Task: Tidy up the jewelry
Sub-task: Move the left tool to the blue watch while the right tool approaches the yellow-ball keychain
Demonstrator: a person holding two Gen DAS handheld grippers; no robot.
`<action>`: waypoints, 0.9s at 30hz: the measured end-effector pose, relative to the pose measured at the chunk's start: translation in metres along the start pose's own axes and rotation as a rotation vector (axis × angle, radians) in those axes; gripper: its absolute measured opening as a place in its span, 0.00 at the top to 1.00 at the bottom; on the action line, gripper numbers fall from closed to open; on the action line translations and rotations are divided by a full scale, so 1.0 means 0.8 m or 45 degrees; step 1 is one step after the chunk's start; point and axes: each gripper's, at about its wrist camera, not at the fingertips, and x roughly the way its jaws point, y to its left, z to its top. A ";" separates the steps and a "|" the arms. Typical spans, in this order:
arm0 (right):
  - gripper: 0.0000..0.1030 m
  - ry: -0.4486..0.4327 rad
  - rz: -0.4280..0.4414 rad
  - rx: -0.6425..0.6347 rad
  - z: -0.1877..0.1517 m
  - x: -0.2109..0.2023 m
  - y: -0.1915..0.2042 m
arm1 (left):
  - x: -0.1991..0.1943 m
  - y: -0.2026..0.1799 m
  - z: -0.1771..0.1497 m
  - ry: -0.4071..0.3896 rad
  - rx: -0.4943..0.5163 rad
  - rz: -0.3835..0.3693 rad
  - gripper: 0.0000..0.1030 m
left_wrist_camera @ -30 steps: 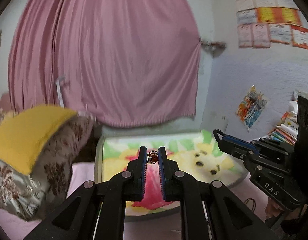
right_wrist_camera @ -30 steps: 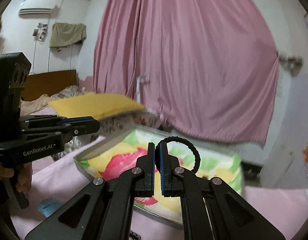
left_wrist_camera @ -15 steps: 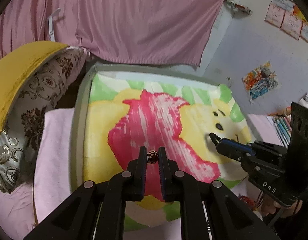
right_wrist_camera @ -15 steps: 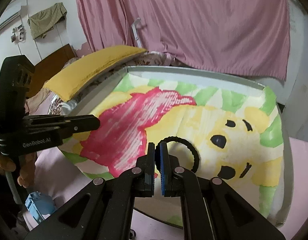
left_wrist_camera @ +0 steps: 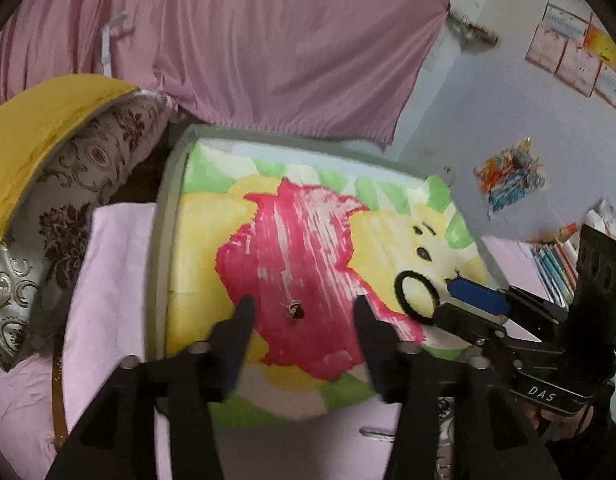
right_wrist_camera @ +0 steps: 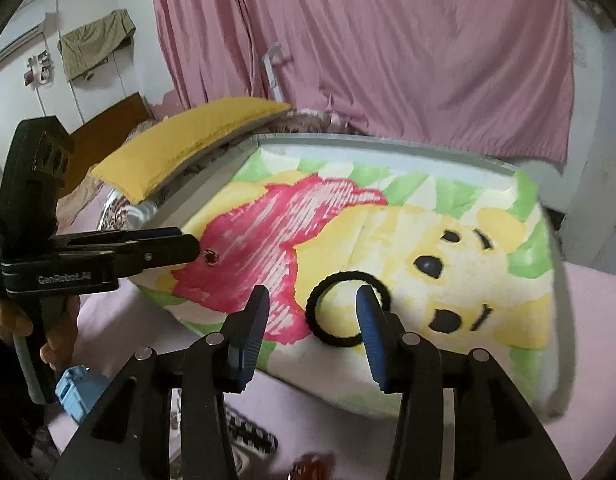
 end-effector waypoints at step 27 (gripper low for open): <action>0.09 -0.491 -0.283 -0.059 -0.134 -0.191 0.041 | -0.151 -0.035 -0.155 -0.441 0.007 0.074 0.01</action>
